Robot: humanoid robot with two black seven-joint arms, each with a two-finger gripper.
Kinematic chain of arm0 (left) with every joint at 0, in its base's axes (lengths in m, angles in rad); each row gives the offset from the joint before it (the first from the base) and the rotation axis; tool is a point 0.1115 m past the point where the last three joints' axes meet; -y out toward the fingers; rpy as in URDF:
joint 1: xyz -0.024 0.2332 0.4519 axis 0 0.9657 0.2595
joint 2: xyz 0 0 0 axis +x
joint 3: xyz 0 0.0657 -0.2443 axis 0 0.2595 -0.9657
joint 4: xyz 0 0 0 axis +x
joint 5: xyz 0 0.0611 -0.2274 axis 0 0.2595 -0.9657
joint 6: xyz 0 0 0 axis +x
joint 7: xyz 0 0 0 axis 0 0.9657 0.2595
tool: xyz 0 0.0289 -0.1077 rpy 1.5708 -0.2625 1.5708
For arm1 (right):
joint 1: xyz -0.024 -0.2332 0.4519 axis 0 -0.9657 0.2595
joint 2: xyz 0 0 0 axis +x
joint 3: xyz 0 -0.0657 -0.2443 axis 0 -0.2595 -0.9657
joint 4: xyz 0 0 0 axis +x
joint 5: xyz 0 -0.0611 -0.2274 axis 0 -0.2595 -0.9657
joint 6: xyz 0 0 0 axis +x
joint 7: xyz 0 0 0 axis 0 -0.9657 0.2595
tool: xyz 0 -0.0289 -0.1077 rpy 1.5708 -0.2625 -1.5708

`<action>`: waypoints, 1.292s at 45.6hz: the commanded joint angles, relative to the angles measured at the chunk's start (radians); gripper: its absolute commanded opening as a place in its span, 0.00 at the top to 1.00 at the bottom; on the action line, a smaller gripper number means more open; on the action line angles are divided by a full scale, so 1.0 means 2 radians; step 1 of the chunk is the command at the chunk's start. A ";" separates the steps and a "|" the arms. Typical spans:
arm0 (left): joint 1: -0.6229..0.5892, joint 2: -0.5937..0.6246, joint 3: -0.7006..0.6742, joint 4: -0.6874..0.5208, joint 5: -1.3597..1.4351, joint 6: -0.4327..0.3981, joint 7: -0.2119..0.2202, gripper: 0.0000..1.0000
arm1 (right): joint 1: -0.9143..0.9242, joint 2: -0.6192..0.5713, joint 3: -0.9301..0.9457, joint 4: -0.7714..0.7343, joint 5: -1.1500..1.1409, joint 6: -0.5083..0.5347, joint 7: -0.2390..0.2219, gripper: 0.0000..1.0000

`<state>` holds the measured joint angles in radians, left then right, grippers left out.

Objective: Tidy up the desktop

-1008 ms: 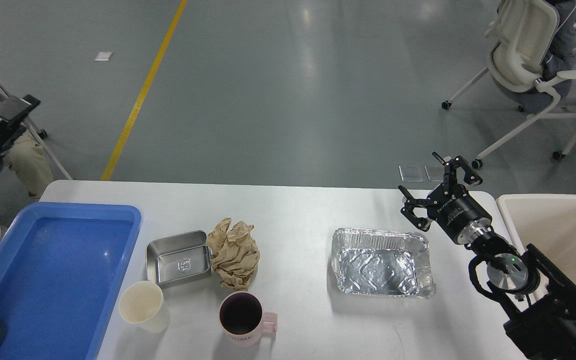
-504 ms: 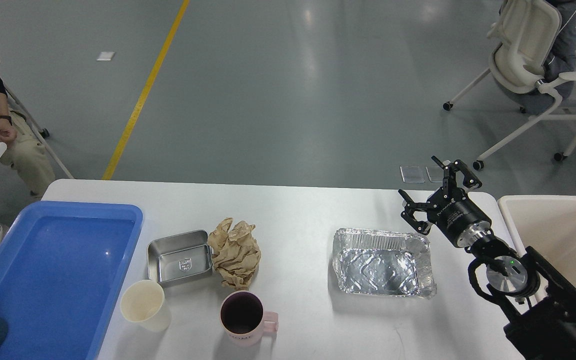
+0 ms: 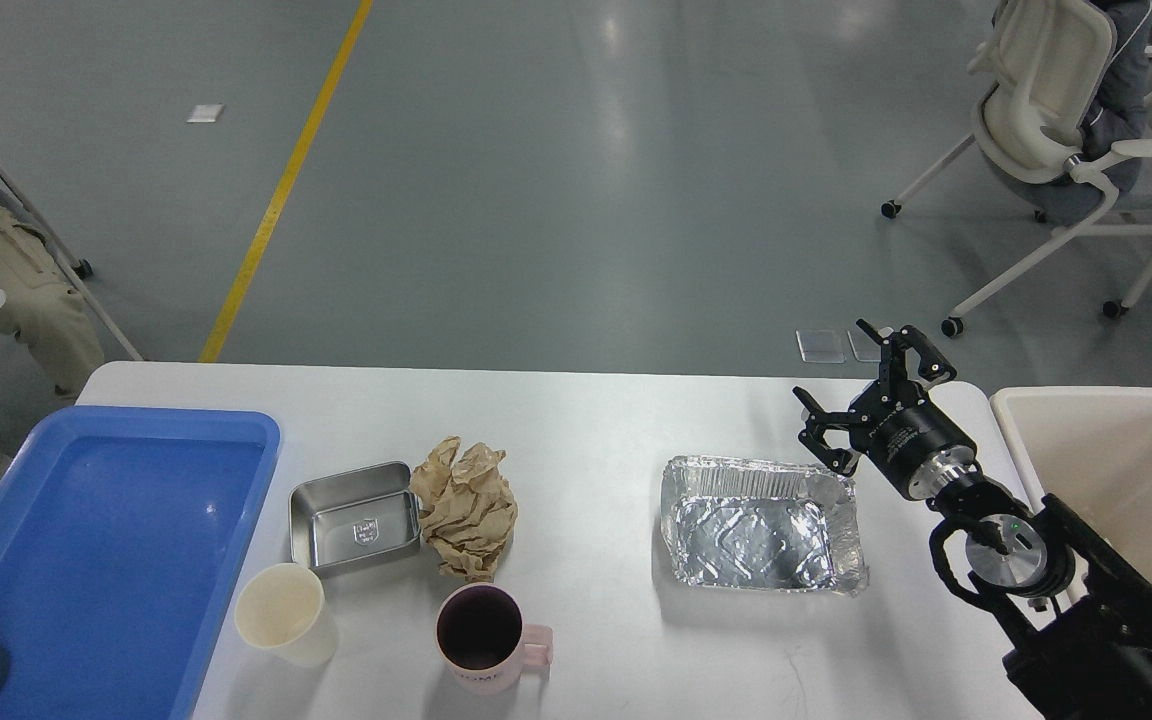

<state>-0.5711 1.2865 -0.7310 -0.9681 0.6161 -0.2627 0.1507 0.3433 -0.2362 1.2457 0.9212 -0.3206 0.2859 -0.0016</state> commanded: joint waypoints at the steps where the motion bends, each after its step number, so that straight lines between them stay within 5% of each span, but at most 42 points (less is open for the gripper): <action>1: 0.006 -0.003 0.003 -0.001 -0.001 0.029 -0.005 0.03 | -0.001 -0.001 -0.002 0.000 0.000 -0.003 0.000 0.00; 12: 0.001 -0.009 0.004 0.002 0.006 0.026 -0.012 0.03 | -0.004 -0.001 -0.003 0.000 -0.001 -0.003 0.000 0.00; 20: -0.033 -0.070 0.010 -0.001 0.062 0.039 -0.012 0.03 | -0.004 -0.002 -0.002 0.000 -0.001 -0.003 0.001 0.00; 33: -0.122 -0.129 0.079 -0.024 0.318 0.001 -0.063 0.03 | -0.003 -0.002 -0.002 0.001 -0.001 -0.003 0.000 0.00; 45: -0.198 -0.158 0.131 -0.106 0.465 -0.061 -0.110 0.05 | 0.003 -0.001 -0.002 0.003 -0.001 -0.003 0.000 0.00; 59: -0.269 -0.289 0.181 -0.263 0.551 -0.220 -0.088 0.06 | 0.012 0.007 -0.001 0.003 0.000 -0.003 0.000 0.00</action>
<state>-1.0804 0.8232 -0.3989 -1.4152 1.6615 -0.5998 -0.0543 0.3586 -0.2237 1.2425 0.9274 -0.3223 0.2791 -0.0009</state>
